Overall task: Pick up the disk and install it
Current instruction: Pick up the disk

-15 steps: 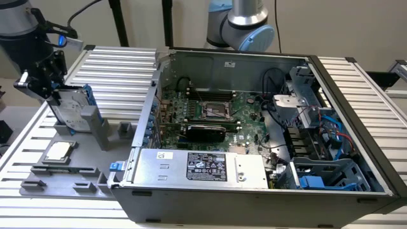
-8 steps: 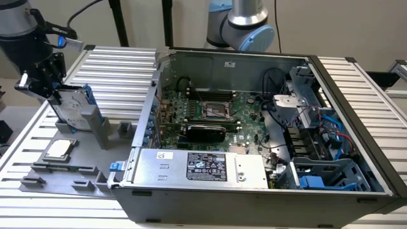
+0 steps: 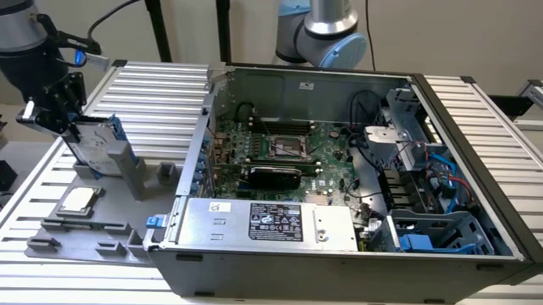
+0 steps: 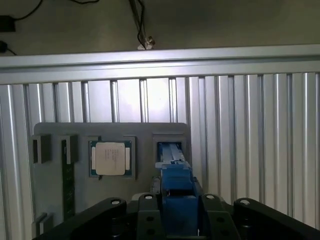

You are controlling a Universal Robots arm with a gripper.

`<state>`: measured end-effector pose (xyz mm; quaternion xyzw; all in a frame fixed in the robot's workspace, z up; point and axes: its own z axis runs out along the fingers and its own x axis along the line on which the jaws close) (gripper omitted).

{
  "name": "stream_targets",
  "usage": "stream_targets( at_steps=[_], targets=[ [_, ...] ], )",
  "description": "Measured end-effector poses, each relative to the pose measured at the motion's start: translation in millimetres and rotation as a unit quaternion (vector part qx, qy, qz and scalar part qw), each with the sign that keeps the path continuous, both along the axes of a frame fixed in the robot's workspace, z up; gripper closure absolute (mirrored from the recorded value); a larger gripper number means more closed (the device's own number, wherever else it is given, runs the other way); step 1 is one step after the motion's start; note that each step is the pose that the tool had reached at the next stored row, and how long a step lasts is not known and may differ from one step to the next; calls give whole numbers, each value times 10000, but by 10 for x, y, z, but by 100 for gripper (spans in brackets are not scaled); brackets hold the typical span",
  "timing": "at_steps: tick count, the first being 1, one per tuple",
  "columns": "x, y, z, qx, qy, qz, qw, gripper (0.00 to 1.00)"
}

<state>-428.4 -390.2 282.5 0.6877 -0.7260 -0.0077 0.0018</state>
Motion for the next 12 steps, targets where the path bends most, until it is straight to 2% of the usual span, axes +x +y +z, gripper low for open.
stream_targets(
  at_steps=[2,12],
  targets=[
    [0,-12,0,-1,0,0,10000,100],
    [0,-11,0,0,-3,67,10000,100]
  ],
)
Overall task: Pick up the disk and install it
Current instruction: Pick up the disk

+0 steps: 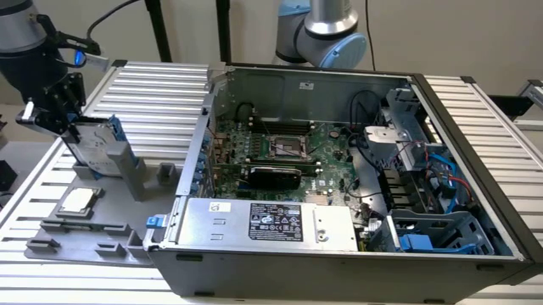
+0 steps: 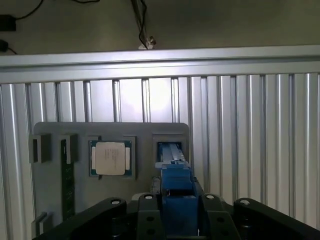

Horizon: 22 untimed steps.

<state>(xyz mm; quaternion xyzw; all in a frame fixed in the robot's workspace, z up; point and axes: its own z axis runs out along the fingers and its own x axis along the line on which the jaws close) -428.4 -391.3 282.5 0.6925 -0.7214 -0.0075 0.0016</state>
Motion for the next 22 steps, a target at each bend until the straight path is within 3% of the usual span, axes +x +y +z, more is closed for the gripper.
stream_targets(
  at_steps=[7,16,22],
  targets=[
    [0,22,0,0,-1,109,9999,100],
    [1,98,-1,0,-2,150,9999,100],
    [1,102,28,1,-2,154,9999,100]
  ],
)
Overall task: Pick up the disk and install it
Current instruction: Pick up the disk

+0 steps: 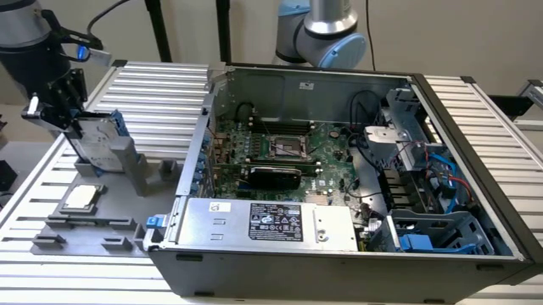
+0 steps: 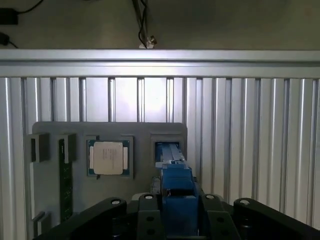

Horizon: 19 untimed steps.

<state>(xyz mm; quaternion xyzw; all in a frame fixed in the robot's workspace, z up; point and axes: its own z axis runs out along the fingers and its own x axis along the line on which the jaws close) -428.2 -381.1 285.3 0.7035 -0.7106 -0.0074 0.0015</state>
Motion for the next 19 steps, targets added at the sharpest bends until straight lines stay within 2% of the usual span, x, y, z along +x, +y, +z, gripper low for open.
stream_targets(
  at_steps=[8,19],
  targets=[
    [2,0,225,-1,1,4,10000,100],
    [10,0,689,-1,1,6,10000,100]
  ],
)
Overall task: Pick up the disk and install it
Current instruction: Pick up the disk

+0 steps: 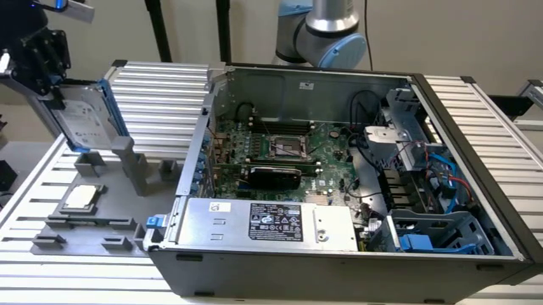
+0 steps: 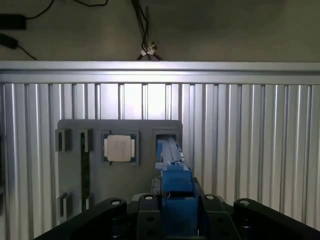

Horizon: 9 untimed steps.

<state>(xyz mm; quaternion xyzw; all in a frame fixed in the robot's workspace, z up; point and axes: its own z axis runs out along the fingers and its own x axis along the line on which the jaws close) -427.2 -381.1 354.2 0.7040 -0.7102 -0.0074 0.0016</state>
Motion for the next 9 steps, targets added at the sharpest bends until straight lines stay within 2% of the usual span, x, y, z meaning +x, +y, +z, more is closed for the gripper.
stream_targets(
  at_steps=[9],
  targets=[
    [100,0,410,0,0,0,10000,100]
  ],
)
